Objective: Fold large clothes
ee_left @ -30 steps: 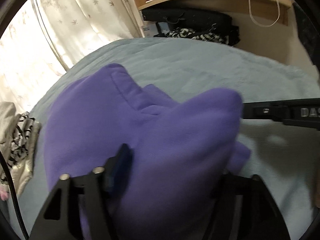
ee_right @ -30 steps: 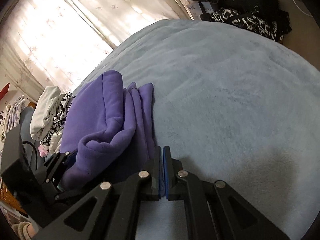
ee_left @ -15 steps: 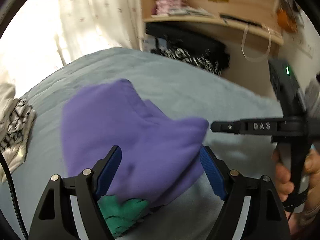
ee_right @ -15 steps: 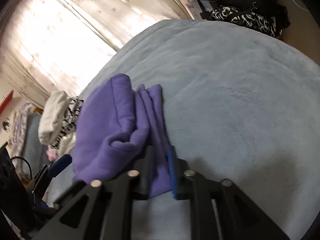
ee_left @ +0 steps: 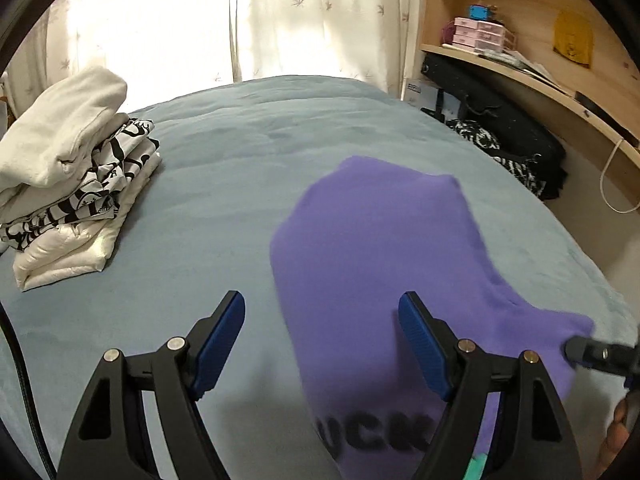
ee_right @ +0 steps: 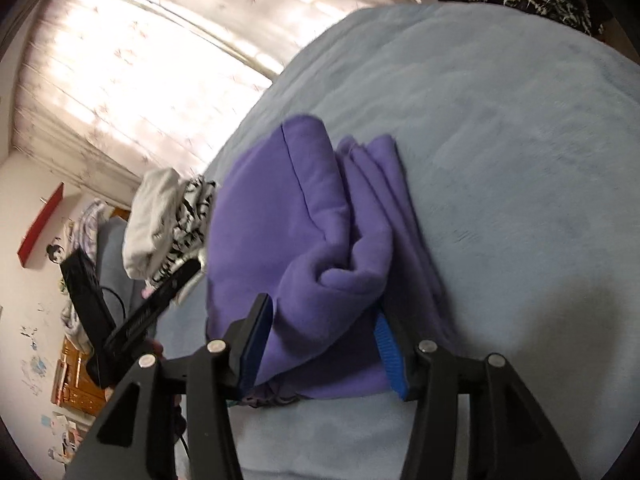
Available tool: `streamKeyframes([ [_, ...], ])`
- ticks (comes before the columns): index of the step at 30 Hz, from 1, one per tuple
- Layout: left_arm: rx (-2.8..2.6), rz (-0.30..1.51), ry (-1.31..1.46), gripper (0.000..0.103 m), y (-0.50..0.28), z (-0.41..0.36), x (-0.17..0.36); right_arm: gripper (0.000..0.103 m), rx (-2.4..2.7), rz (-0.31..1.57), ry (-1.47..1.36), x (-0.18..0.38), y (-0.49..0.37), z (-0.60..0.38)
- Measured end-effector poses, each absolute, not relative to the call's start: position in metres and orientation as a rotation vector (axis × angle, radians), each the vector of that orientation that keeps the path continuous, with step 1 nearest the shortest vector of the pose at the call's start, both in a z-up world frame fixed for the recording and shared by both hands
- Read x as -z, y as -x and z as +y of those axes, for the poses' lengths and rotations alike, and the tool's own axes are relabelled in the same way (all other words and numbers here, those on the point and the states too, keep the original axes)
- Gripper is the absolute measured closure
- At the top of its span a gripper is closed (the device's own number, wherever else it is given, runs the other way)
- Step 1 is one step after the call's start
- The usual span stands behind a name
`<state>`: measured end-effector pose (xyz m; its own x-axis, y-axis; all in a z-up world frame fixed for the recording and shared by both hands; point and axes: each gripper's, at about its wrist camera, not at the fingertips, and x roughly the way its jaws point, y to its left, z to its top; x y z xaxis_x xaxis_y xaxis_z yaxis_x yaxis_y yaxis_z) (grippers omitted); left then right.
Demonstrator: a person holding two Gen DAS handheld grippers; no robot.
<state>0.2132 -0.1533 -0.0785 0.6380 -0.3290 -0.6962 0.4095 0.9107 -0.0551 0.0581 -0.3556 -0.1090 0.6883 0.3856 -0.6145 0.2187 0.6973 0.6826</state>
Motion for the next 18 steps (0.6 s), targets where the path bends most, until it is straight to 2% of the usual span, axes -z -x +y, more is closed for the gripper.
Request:
streamKeyframes([
  [3,0.42,0.786,-0.131,0.025,-0.228,-0.16,0.088,0.054,-0.088,0.839,-0.824,0.116,-0.069,-0.351],
  [4,0.432,0.784,-0.128,0.025,-0.23,-0.163,0.089,0.058,-0.065,0.835,-0.808,0.117,-0.07,-0.35],
  [5,0.455,0.786,-0.123,0.025,-0.232,-0.167,0.09,0.071,-0.053,0.831,-0.796,0.117,-0.071,-0.35],
  [6,0.474,0.789,-0.121,0.025,-0.234,-0.171,0.091,0.076,-0.046,0.834,-0.779,0.118,-0.072,-0.349],
  [8,0.517,0.8,-0.118,0.025,-0.238,-0.181,0.094,0.081,-0.033,0.831,-0.761,0.118,-0.071,-0.349],
  [14,0.564,0.778,-0.242,0.025,-0.228,-0.217,0.096,0.085,0.025,0.798,-0.705,0.112,-0.044,-0.355],
  [18,0.517,0.761,-0.362,0.02,-0.22,-0.24,0.103,0.085,0.042,0.842,-0.69,0.123,-0.04,-0.355],
])
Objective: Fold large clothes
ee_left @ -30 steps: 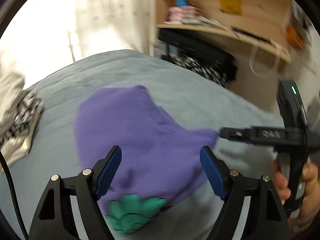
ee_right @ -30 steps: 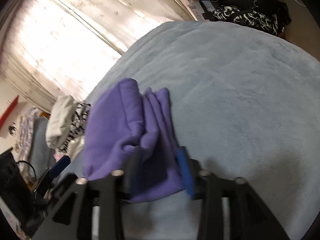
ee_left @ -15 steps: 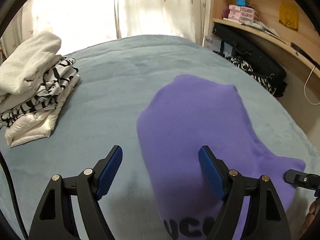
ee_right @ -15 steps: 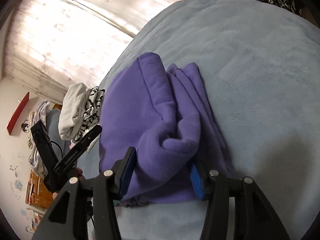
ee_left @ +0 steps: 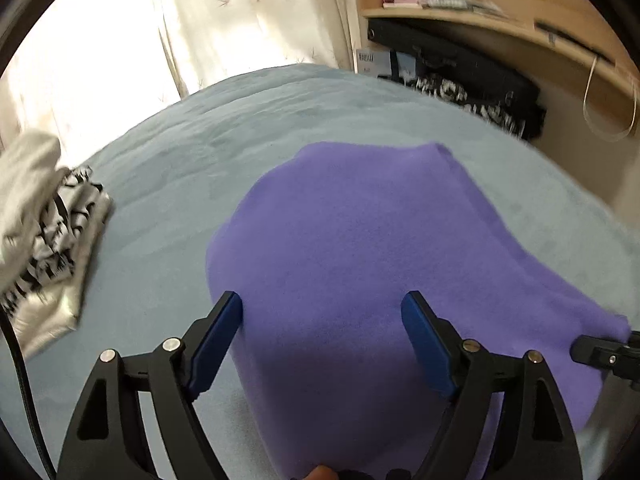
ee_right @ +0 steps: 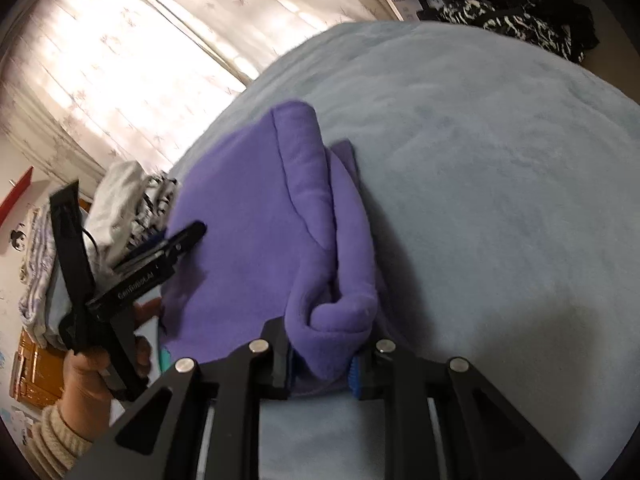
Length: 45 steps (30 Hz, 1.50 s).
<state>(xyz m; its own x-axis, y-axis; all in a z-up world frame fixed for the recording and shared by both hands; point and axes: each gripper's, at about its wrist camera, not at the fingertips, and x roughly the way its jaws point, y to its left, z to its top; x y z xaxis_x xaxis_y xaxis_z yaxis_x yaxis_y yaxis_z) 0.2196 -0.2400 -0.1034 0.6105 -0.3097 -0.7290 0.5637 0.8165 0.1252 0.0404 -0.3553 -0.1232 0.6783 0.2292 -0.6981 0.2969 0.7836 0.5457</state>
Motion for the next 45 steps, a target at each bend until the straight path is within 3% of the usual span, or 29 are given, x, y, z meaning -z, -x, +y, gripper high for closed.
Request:
streamKeyframes([
  [9,0.476,0.845,-0.33,0.001,-0.239,-0.245,0.119,0.084,0.054,0.898,-0.744,0.155,-0.051,-0.357],
  [16,0.474,0.875,-0.287,0.001,-0.242,-0.24,0.12,0.083,0.044,0.909,-0.734,0.156,-0.051,-0.359],
  [22,0.487,0.88,-0.259,0.001,-0.235,-0.234,0.109,0.072,0.037,0.934,-0.647,0.132,-0.054,-0.353],
  [25,0.503,0.904,-0.239,0.001,-0.232,-0.229,0.102,0.06,0.034,0.928,-0.608,0.117,-0.05,-0.355],
  [27,0.507,0.929,-0.208,0.001,-0.23,-0.221,0.097,0.047,0.031,0.914,-0.598,0.108,-0.045,-0.359],
  [30,0.509,0.958,-0.17,0.001,-0.224,-0.208,0.092,0.041,0.022,0.891,-0.591,0.096,-0.04,-0.365],
  [39,0.499,0.987,-0.213,0.001,-0.198,-0.182,0.095,0.038,-0.025,0.947,-0.744,0.121,-0.053,-0.382],
  [45,0.532,1.062,-0.063,0.001,-0.205,-0.163,0.108,0.037,-0.069,1.005,-0.873,0.158,-0.066,-0.392],
])
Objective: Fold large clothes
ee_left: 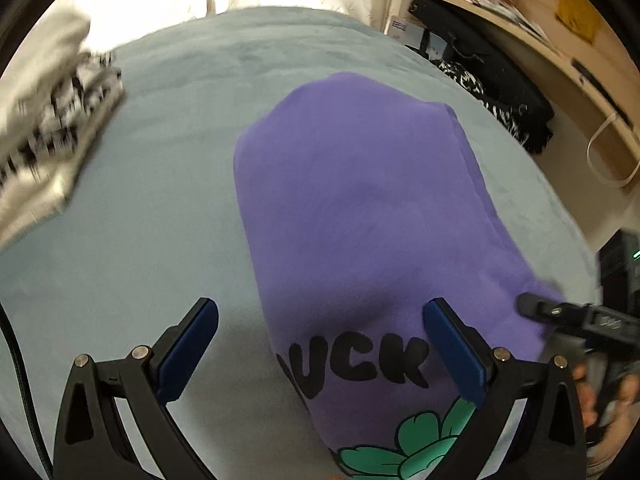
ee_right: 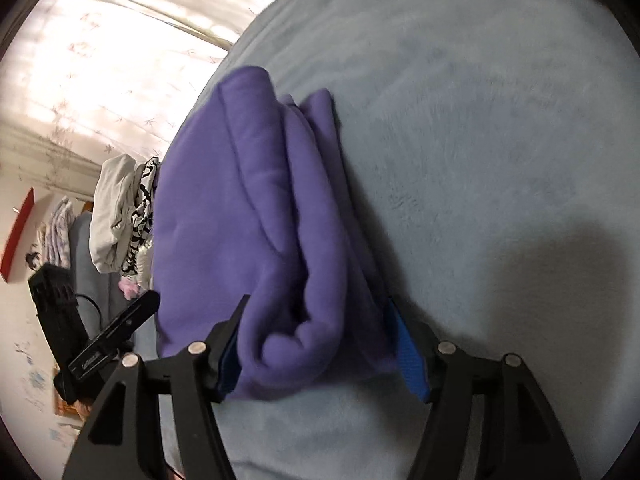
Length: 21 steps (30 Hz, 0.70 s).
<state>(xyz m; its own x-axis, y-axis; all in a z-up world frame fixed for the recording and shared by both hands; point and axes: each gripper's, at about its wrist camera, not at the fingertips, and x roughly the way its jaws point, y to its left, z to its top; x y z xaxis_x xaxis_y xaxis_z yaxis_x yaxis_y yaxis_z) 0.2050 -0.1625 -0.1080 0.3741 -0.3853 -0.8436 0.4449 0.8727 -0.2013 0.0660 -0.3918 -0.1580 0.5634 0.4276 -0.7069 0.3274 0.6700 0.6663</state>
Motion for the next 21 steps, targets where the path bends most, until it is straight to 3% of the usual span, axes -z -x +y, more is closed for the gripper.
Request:
streamKeyframes([
  [8,0.65,1.203,0.209,0.001,-0.228,-0.139,0.142,0.026,-0.174,1.037,-0.899,0.166,-0.092,-0.397],
  [21,0.777,1.263,0.411,0.001,-0.24,-0.131,0.177,0.026,-0.327,1.069,-0.781,0.146,-0.128,-0.413],
])
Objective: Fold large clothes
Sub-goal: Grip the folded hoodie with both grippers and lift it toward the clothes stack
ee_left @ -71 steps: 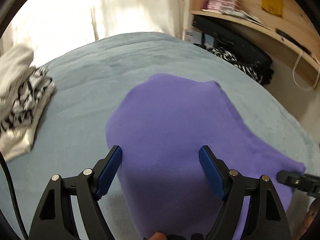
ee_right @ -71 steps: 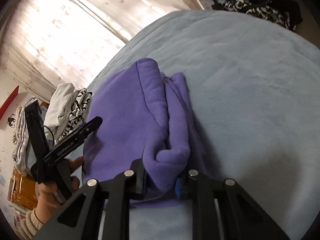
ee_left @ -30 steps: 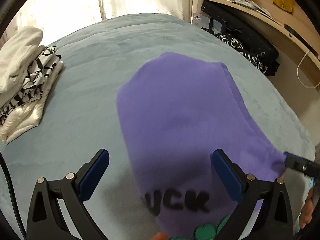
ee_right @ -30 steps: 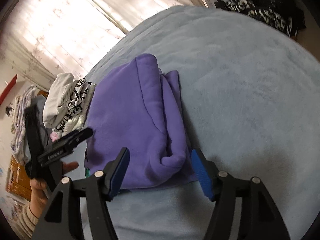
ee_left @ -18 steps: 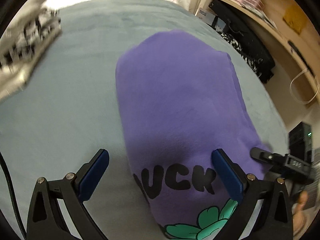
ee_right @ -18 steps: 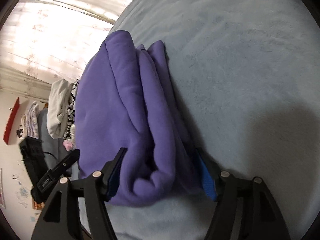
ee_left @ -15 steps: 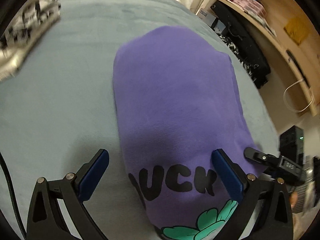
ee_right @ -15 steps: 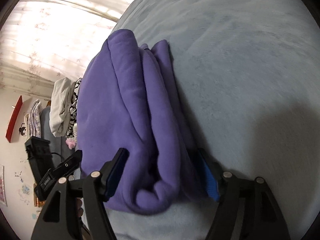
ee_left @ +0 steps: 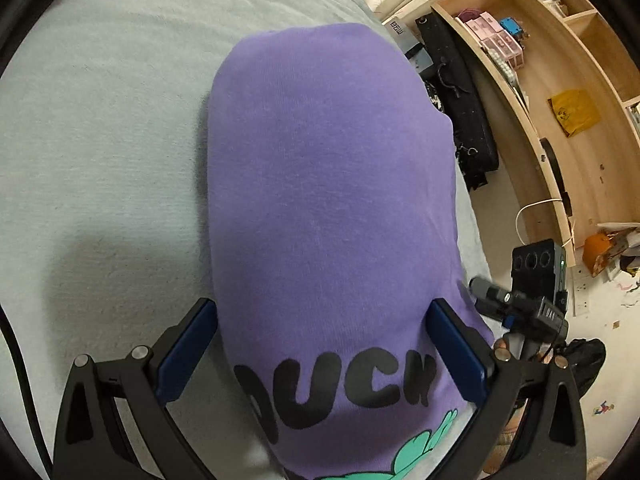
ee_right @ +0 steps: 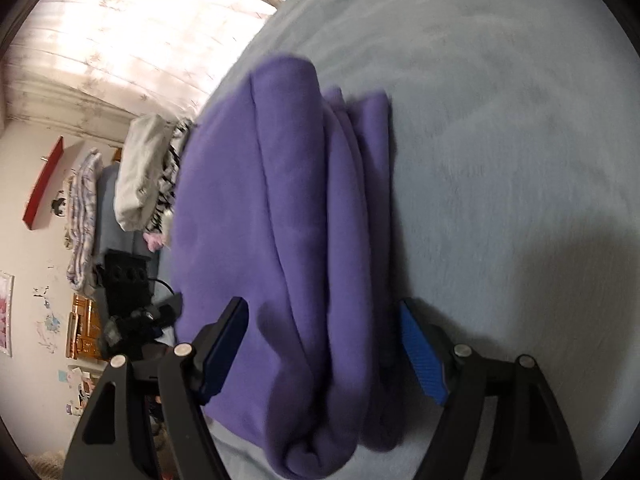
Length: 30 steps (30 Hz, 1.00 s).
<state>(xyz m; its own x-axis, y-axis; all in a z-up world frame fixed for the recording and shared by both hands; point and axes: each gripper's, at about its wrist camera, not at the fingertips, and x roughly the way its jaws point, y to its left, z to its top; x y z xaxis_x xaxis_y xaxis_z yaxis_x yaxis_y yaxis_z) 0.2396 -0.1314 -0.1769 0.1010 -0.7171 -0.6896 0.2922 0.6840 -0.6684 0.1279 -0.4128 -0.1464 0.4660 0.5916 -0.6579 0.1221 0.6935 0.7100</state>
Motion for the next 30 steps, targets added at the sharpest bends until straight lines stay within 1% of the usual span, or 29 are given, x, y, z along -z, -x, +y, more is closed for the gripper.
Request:
streamKeyframes([
  [3,0.795,1.264,0.427,0.001,-0.24,-0.134,0.183,0.026,-0.344,1.087,-0.764,0.149,-0.143,-0.414],
  [7,0.804,1.268,0.435,0.001,-0.243,-0.141,0.185,0.026,-0.393,1.134,-0.777,0.167,-0.169,-0.405],
  [11,0.793,1.271,0.437,0.001,-0.249,-0.146,0.186,0.027,-0.415,1.131,-0.744,0.177,-0.185,-0.389],
  [13,0.775,1.274,0.443,0.001,-0.252,-0.144,0.185,0.03,-0.413,1.118,-0.735,0.177,-0.187,-0.386],
  [15,0.749,1.265,0.431,0.001,-0.252,-0.15,0.18,0.049,-0.42,1.096,-0.727,0.173,-0.184,-0.384],
  [17,0.723,1.239,0.384,0.002,-0.249,-0.16,0.168,0.059,-0.415,1.071,-0.708,0.165,-0.179,-0.383],
  [18,0.714,1.226,0.36,0.006,-0.247,-0.162,0.163,0.061,-0.403,1.059,-0.684,0.16,-0.176,-0.38],
  [19,0.71,1.216,0.341,0.009,-0.245,-0.163,0.157,0.062,-0.391,1.049,-0.662,0.155,-0.173,-0.378],
  [21,0.699,1.179,0.284,0.011,-0.237,-0.159,0.142,0.064,-0.374,1.026,-0.614,0.144,-0.168,-0.371],
  [26,0.671,1.067,0.216,0.012,-0.222,-0.141,0.094,0.065,-0.397,0.973,-0.595,0.116,-0.154,-0.347],
  [30,0.652,0.997,0.202,0.012,-0.214,-0.106,0.045,0.065,-0.431,0.91,-0.584,0.077,-0.152,-0.317],
])
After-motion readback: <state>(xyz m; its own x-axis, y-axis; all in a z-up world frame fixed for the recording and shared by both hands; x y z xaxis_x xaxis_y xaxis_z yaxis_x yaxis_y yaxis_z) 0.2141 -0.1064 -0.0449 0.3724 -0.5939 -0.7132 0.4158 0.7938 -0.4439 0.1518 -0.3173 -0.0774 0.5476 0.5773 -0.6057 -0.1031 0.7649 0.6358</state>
